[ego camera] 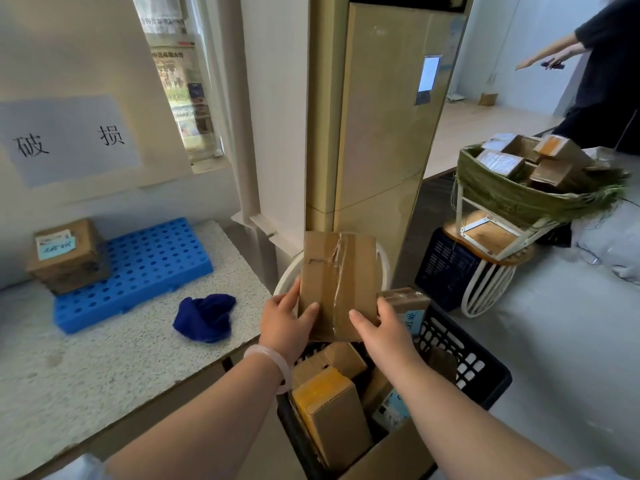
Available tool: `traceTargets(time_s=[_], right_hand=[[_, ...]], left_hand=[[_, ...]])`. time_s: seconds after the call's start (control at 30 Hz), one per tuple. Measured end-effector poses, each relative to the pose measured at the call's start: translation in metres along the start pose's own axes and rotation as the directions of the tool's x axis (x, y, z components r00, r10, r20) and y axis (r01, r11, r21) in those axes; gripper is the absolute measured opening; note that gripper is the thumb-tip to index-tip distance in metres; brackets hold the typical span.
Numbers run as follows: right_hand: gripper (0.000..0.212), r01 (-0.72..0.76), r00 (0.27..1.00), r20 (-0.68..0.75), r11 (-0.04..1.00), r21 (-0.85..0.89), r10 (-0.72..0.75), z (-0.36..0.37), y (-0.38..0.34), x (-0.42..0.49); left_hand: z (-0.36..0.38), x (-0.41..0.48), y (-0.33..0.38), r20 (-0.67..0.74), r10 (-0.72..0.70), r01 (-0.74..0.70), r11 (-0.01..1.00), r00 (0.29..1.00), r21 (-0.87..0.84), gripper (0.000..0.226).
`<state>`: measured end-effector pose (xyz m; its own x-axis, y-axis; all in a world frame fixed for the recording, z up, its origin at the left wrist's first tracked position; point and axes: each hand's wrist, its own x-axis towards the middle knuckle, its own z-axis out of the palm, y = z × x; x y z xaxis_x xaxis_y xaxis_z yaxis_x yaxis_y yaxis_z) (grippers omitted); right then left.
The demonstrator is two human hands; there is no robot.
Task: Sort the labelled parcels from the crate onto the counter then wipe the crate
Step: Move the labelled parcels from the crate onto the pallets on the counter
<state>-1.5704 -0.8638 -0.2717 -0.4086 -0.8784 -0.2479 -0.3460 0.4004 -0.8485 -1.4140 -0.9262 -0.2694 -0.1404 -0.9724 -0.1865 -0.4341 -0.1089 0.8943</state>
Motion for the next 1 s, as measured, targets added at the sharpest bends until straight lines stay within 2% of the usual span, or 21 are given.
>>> traceTargets(time_s=[0.03,0.1,0.2,0.27,0.43,0.53,0.63,0.77,0.87,1.0], right_hand=[[0.062,0.043,0.999,0.007,0.999,-0.02,-0.043,0.002,-0.002,-0.002],[0.059,0.126,0.992,0.027,0.992,-0.029,-0.125,0.004,-0.006,-0.009],[0.059,0.268,0.963,0.033,0.961,-0.069,-0.266,0.01,-0.009,-0.016],[0.069,0.329,0.944,0.049,0.93,-0.164,-0.326,0.014,-0.01,-0.02],[0.079,0.362,0.932,0.084,0.907,-0.214,-0.352,0.02,-0.007,-0.022],[0.067,0.391,0.92,0.117,0.888,-0.241,-0.374,0.017,-0.006,-0.021],[0.054,0.394,0.917,0.053,0.878,-0.27,-0.395,0.011,-0.008,-0.017],[0.066,0.281,0.955,-0.037,0.938,-0.202,-0.294,0.0,-0.011,-0.007],[0.072,0.189,0.981,0.049,0.978,-0.082,-0.186,-0.003,-0.012,-0.002],[0.076,0.205,0.976,0.08,0.978,-0.037,-0.202,0.002,-0.015,-0.005]], left_hand=[[-0.002,0.0,-0.002,-0.082,0.048,-0.036,0.99,0.995,0.139,0.064],[-0.004,-0.002,-0.003,-0.129,0.106,-0.071,0.967,0.986,0.246,0.072],[-0.001,-0.005,-0.003,-0.079,0.083,-0.062,0.968,0.993,0.244,0.098],[0.003,-0.005,-0.004,-0.044,0.046,-0.035,0.976,0.998,0.215,0.111],[0.001,-0.004,-0.005,-0.017,-0.044,0.047,0.986,0.999,0.163,0.122],[-0.001,-0.004,-0.005,-0.013,-0.047,0.048,0.994,0.999,0.095,0.12],[-0.003,-0.004,-0.007,0.07,-0.081,0.087,0.992,0.994,-0.094,0.121],[-0.005,-0.012,-0.004,0.205,-0.077,0.125,0.965,0.976,-0.232,0.101],[-0.004,-0.013,0.0,0.259,-0.07,0.14,0.954,0.963,-0.264,0.087],[-0.001,-0.011,0.004,0.231,-0.071,0.131,0.959,0.97,-0.252,0.072]])
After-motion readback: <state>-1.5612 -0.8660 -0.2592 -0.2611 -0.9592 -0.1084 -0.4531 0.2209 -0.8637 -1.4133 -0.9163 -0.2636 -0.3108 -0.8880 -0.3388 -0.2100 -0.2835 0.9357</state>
